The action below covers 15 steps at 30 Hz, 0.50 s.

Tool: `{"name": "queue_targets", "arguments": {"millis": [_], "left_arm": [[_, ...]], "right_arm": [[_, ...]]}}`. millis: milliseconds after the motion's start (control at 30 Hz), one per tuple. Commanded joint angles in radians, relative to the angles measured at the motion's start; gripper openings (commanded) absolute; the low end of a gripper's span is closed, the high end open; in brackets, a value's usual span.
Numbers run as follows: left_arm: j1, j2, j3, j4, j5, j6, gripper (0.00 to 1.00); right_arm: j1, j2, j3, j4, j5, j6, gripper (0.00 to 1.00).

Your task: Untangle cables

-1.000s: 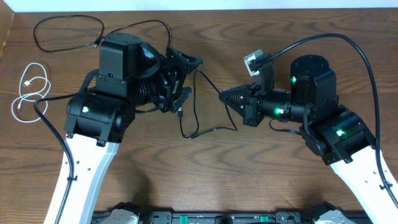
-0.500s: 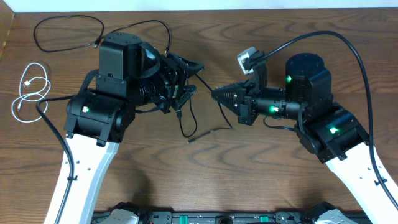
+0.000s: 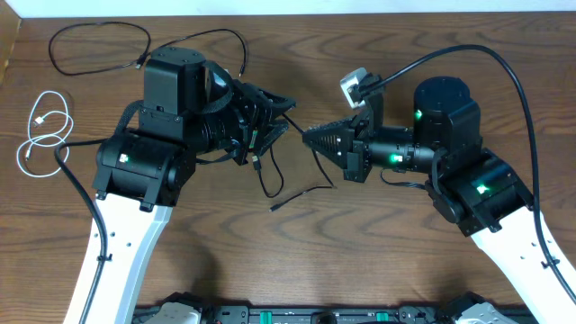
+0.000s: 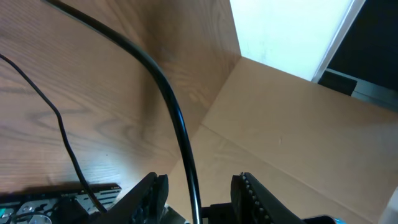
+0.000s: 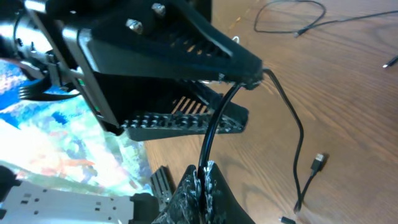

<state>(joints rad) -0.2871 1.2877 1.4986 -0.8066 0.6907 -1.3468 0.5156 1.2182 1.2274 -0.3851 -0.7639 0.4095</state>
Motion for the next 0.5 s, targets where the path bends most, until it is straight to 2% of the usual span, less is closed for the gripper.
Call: {"name": "queue_targets", "arguments": {"millis": [0, 100, 167, 467], "left_arm": [[0.0, 0.001, 0.018, 0.0, 0.06, -0.006, 0.39], [0.0, 0.001, 0.018, 0.0, 0.065, -0.005, 0.39], [0.0, 0.001, 0.018, 0.0, 0.065, -0.006, 0.27], [0.0, 0.001, 0.018, 0.0, 0.066, -0.006, 0.08]], "right_arm": [[0.01, 0.0, 0.007, 0.008, -0.033, -0.006, 0.01], [0.01, 0.0, 0.007, 0.008, -0.034, -0.005, 0.01], [0.01, 0.0, 0.007, 0.007, -0.037, -0.001, 0.01], [0.01, 0.0, 0.007, 0.009, -0.051, -0.002, 0.01]]}}
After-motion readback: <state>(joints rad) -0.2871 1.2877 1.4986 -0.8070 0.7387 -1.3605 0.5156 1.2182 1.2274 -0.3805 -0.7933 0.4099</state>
